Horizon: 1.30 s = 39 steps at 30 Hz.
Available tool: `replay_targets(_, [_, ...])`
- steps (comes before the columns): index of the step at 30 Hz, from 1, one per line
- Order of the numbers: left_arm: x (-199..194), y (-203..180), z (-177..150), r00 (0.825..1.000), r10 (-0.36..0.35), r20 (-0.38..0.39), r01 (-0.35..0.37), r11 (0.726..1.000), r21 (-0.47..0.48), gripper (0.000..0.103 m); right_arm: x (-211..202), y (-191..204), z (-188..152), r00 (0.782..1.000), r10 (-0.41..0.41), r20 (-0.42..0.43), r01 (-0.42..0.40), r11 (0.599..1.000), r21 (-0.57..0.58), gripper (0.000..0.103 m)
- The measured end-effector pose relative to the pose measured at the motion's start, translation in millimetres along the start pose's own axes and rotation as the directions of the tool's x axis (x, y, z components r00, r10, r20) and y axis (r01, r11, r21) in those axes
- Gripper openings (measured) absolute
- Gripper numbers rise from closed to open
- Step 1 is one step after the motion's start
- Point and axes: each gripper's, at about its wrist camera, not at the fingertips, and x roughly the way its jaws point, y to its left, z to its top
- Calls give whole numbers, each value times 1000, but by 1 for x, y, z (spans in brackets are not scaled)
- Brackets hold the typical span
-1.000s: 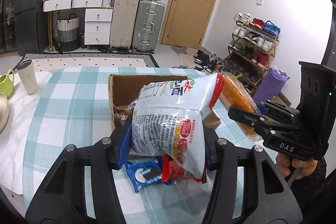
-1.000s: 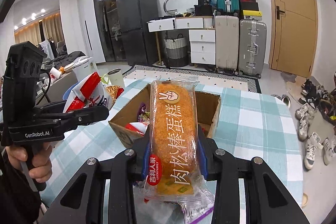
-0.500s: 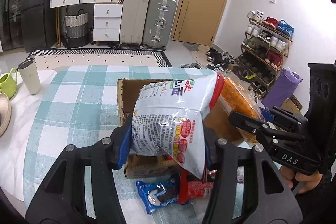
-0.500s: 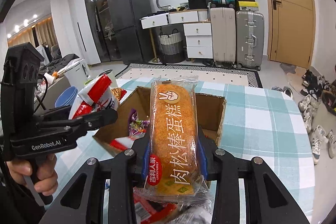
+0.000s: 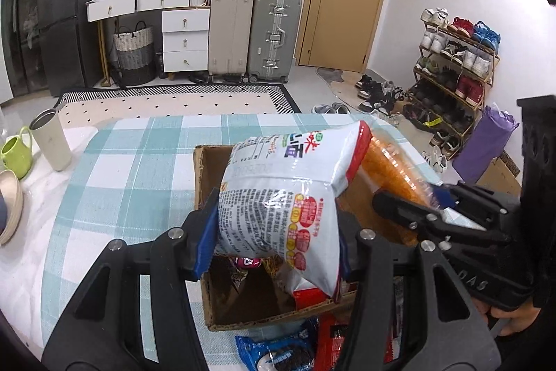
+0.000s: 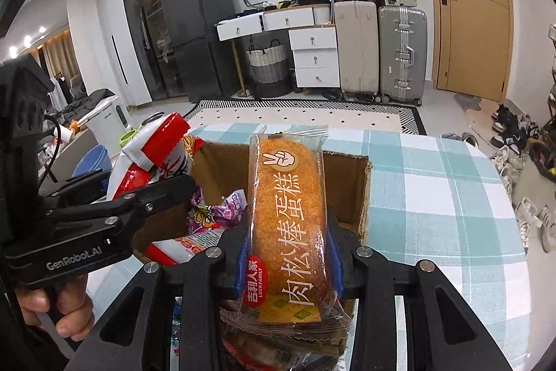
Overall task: Organize snacks
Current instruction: 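Open both tools to drop the chip bag and bread loaf into the box, then withdraw both tools toward the Oreo pack and silver-purple bag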
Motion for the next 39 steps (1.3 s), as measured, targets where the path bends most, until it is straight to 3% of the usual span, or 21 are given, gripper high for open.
replay_targets(8, [23, 4, -1, 1000, -10, -23, 10, 1000, -3, 51, 8, -3, -2, 1000, -19, -4, 19, 1000, -7, 37])
replay_targets(12, [33, 3, -2, 999, -19, -45, 19, 1000, 5, 52, -3, -3, -5, 1000, -16, 26, 17, 1000, -20, 48])
replay_targets(15, [39, 5, -4, 997, -14, -78, 13, 1000, -2, 52, -15, -4, -8, 999, -25, 42, 26, 999, -19, 51])
replay_targets(16, [40, 5, -4, 996, -4, -86, 4, 1000, 1, 55, -20, -5, -9, 999, -28, 42, 29, 999, -17, 59])
replay_targets(17, [39, 5, -5, 996, 8, -89, -8, 1000, 7, 57, -24, -7, -11, 999, -30, 46, 31, 999, -13, 73])
replay_targets(19, [31, 4, -6, 997, 6, -74, -5, 1000, 12, 80, -35, -12, -15, 998, -29, 61, 29, 1000, 3, 93])
replay_targets(22, [15, 3, -9, 999, 3, -48, -2, 1000, 23, 89, -52, -19, -22, 997, -34, 68, 32, 999, 30, 101])
replay_targets(23, [9, 2, -12, 999, 9, -46, -8, 1000, 30, 92, -57, -21, -25, 997, -38, 62, 36, 999, 35, 102])
replay_targets(24, [4, 2, -14, 999, 12, -45, -10, 999, 31, 103, -62, -24, -28, 997, -43, 57, 41, 998, 39, 102])
replay_targets(29, [-28, 3, -33, 999, -4, -34, 4, 1000, 12, 102, -85, -32, -45, 998, -57, 27, 56, 998, 38, 102])
replay_targets(39, [-79, 10, -83, 999, 33, -35, -33, 999, -4, 102, -115, -37, -90, 997, -76, 10, 75, 996, 57, 102])
